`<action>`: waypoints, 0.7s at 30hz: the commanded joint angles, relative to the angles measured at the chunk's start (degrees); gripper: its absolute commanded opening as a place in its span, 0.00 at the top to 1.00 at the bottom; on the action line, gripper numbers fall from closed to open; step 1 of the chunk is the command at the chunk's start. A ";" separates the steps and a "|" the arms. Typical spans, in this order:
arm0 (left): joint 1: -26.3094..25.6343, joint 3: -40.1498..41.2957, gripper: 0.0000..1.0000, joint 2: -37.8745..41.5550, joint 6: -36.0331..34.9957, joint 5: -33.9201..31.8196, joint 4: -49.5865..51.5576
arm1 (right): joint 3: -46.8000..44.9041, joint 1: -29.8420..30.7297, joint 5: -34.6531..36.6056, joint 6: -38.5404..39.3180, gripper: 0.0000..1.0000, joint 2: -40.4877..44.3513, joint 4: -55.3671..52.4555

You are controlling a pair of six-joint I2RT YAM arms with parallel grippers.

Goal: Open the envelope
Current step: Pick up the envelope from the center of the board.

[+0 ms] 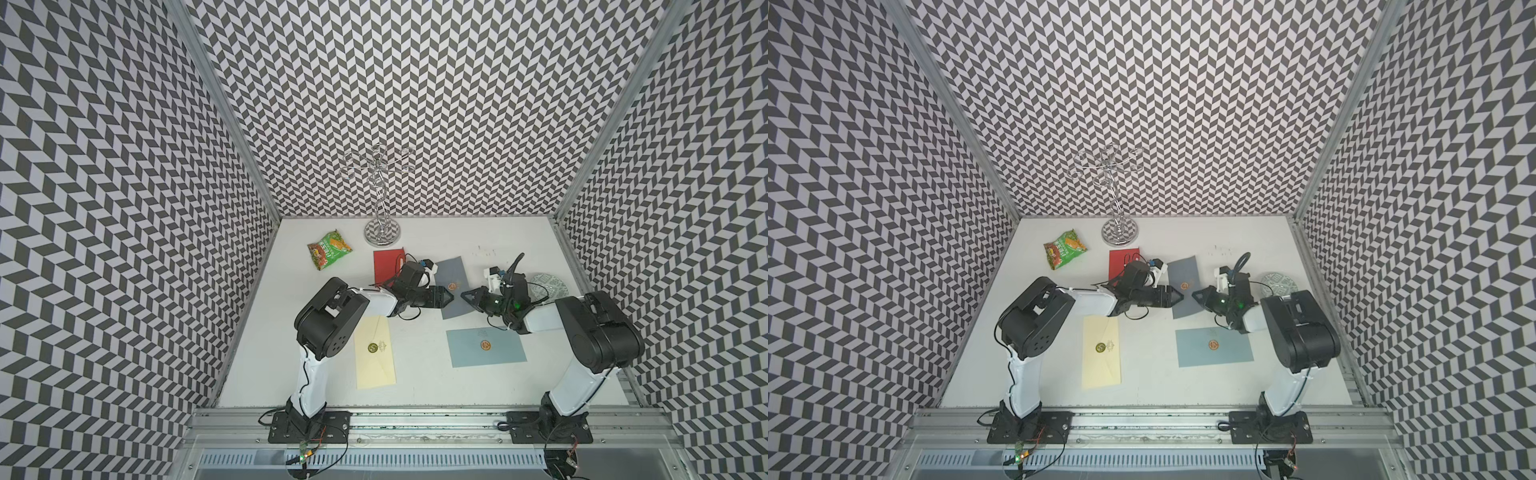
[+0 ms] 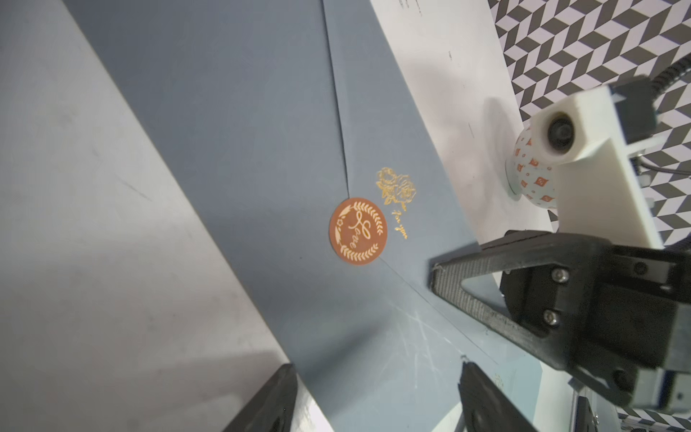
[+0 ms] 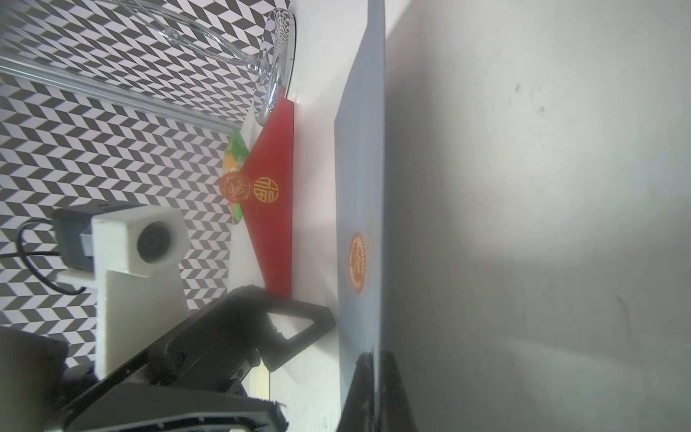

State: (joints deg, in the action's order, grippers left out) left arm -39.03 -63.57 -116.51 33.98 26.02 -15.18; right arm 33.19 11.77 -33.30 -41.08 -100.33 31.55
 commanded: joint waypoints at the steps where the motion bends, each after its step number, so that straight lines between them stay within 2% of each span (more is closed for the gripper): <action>1: -0.33 1.09 0.28 2.94 -0.49 -0.26 1.00 | 1.16 0.97 4.83 4.46 0.99 3.12 -2.53; 10: -0.35 4.19 0.28 9.97 -0.73 -3.34 -0.20 | 0.26 2.03 9.24 7.84 1.00 9.76 -5.30; 21: 1.49 10.67 0.27 23.44 -0.37 -8.75 -2.71 | -4.32 2.03 1.20 8.08 1.00 22.57 -0.62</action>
State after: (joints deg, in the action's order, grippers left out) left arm -38.48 -54.46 -96.57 33.98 19.14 -15.77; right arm 30.11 13.39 -28.67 -33.80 -81.41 26.22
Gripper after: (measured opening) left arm 0.726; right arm 0.048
